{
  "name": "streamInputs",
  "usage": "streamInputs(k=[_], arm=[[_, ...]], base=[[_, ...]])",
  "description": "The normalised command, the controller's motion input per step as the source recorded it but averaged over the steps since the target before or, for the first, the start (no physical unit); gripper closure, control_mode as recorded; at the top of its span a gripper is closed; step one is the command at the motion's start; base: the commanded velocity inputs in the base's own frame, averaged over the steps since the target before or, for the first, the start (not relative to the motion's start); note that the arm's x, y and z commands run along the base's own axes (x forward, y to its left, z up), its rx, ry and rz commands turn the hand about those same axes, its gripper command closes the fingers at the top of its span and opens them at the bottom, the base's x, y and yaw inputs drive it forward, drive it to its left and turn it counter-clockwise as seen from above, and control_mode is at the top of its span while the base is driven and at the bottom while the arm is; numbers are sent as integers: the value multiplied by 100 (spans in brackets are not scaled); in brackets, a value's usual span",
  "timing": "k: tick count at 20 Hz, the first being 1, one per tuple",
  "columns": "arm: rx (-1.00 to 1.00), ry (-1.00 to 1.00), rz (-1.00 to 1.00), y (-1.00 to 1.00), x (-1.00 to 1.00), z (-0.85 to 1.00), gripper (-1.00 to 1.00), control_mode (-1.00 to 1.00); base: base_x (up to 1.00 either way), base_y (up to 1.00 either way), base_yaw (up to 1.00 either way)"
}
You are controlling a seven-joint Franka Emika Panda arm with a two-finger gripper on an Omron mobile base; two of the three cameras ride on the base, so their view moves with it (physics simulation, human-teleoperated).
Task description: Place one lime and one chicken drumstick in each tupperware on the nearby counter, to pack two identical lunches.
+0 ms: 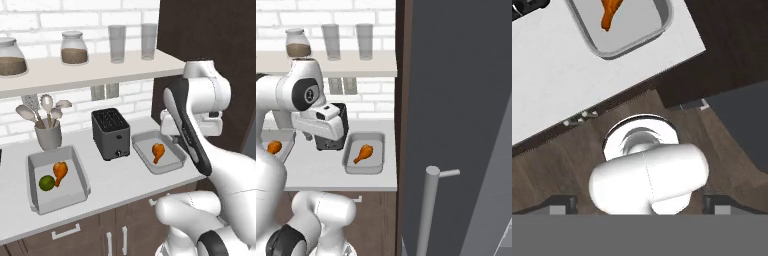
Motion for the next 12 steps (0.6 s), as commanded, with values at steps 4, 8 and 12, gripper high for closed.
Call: streamInputs(k=[4, 8, 12], arm=[[0, 0, 3, 0, -100, -8, -100, -100], [0, 0, 1, 2, -100, -1, -100, -100], [0, 0, 0, 0, 0, 0, -100, 100]], base=[[0, 0, 0], [0, 0, 0], [-100, 1, -8]])
